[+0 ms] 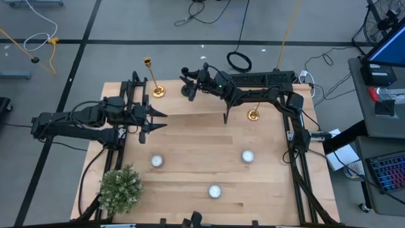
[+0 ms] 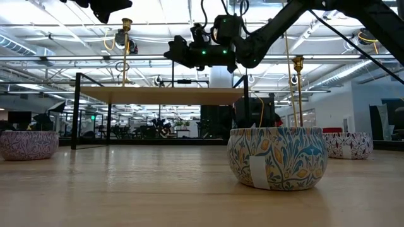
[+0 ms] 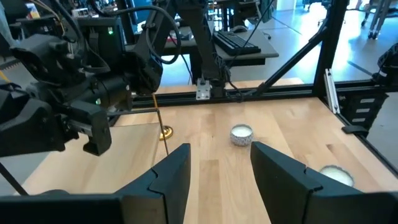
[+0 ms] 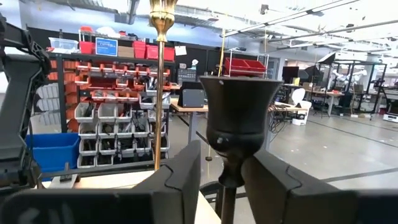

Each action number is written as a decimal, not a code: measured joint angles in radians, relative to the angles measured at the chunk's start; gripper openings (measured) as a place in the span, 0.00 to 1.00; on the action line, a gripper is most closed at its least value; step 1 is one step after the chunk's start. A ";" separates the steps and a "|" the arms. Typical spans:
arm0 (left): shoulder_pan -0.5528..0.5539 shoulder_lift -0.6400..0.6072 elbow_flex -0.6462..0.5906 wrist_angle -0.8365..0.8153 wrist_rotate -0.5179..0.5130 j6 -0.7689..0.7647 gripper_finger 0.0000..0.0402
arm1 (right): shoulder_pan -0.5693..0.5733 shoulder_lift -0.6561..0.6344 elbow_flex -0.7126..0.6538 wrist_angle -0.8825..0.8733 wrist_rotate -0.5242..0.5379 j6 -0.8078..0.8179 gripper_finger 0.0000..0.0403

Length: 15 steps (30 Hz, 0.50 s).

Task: Pick & Place candle stick holders
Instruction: Put the gold candle holder on the shelf aligned with the other candle holders

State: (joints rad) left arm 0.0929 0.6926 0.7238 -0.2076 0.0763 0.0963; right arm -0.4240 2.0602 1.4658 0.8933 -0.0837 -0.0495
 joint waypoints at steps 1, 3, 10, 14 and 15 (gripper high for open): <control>0.000 0.000 0.000 0.000 0.000 -0.001 0.44 | 0.000 0.000 0.000 0.000 0.000 0.000 0.29; 0.000 0.000 0.000 0.001 0.000 -0.001 0.44 | 0.000 0.000 0.000 0.000 0.000 0.003 0.33; 0.000 0.000 0.000 0.000 0.000 -0.025 0.44 | 0.000 -0.009 0.000 -0.040 0.003 0.003 0.47; 0.000 0.000 0.000 0.000 0.000 -0.030 0.44 | 0.000 -0.009 0.001 -0.115 0.003 -0.002 0.52; 0.000 0.000 0.000 -0.001 0.000 -0.030 0.44 | 0.000 -0.009 0.000 -0.130 0.003 -0.003 0.53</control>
State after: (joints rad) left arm 0.0929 0.6926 0.7238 -0.2085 0.0763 0.0666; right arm -0.4240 2.0514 1.4663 0.7634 -0.0803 -0.0527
